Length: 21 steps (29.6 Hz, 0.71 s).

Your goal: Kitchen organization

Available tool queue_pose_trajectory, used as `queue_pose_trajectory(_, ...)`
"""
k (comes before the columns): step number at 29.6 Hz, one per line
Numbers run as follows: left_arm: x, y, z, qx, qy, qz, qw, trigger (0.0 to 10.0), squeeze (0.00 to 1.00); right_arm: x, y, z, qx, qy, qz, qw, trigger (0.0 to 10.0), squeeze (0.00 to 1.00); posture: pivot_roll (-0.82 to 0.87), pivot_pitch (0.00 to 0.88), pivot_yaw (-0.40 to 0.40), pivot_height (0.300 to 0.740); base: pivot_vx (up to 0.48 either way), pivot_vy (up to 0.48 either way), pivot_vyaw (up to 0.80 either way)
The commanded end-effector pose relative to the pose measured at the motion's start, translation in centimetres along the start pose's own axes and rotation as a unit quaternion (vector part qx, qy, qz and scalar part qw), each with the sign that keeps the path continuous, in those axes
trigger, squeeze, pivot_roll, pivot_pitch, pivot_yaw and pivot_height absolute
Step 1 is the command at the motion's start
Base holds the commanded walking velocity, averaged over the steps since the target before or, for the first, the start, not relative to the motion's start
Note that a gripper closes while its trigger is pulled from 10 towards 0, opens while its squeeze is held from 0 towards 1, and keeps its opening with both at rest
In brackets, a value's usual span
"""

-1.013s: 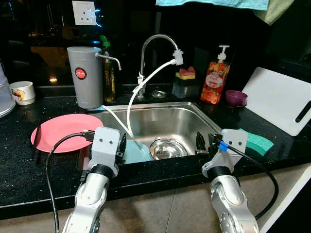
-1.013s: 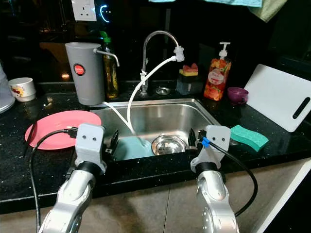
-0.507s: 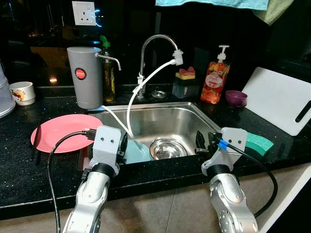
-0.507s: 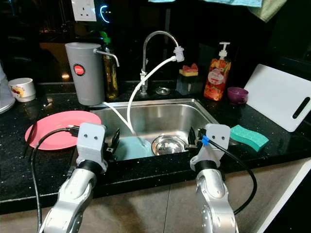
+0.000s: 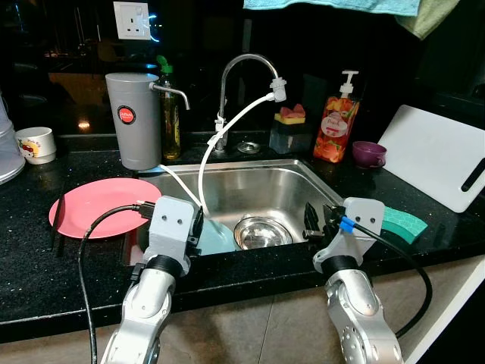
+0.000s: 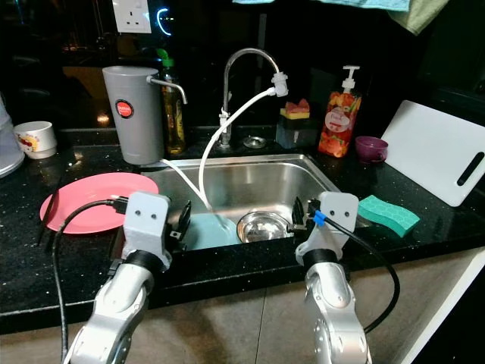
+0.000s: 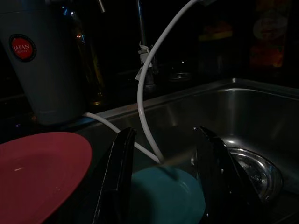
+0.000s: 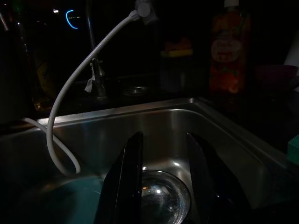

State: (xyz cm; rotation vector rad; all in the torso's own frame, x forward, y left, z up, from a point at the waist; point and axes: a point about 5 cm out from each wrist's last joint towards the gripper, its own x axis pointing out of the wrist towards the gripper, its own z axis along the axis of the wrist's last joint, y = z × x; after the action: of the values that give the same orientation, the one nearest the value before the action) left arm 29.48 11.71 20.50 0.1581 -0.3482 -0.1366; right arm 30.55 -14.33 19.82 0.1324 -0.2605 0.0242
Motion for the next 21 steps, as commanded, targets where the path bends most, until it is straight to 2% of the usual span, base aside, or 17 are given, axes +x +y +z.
queue_pose_trajectory(1,0.06,0.18,-0.42,0.005,0.006,0.004,1.0,10.0,0.0,-0.12,0.12,-0.2,-0.002,0.004,0.006,1.0,10.0,0.0,0.11,0.0,-0.078,0.74,0.0,0.0,0.0)
queue_pose_trajectory(4,-0.02,-0.07,-0.46,0.006,0.006,-0.002,1.0,10.0,0.0,-0.17,-0.47,-0.31,-0.003,0.005,-0.008,1.0,10.0,0.0,0.11,0.0,-0.084,0.74,0.0,0.0,0.0)
queue_pose_trajectory(11,0.21,-0.29,-0.36,0.0,0.003,-0.002,1.0,10.0,0.0,0.05,-0.37,0.03,-0.008,0.0,0.001,1.0,10.0,0.0,0.1,0.0,-0.075,0.74,0.0,0.0,0.0)
queue_pose_trajectory(14,0.4,-0.56,-0.14,0.001,-0.001,-0.009,1.0,10.0,0.0,0.11,-0.79,0.11,-0.004,-0.002,-0.015,1.0,10.0,0.0,0.1,0.0,-0.081,0.74,0.0,0.0,0.0)
queue_pose_trajectory(21,0.0,-0.06,-0.47,0.002,0.006,0.001,1.0,10.0,0.0,-0.39,-0.37,-0.16,-0.008,0.005,-0.002,1.0,10.0,0.0,0.09,0.0,-0.072,0.74,0.0,0.0,0.0)
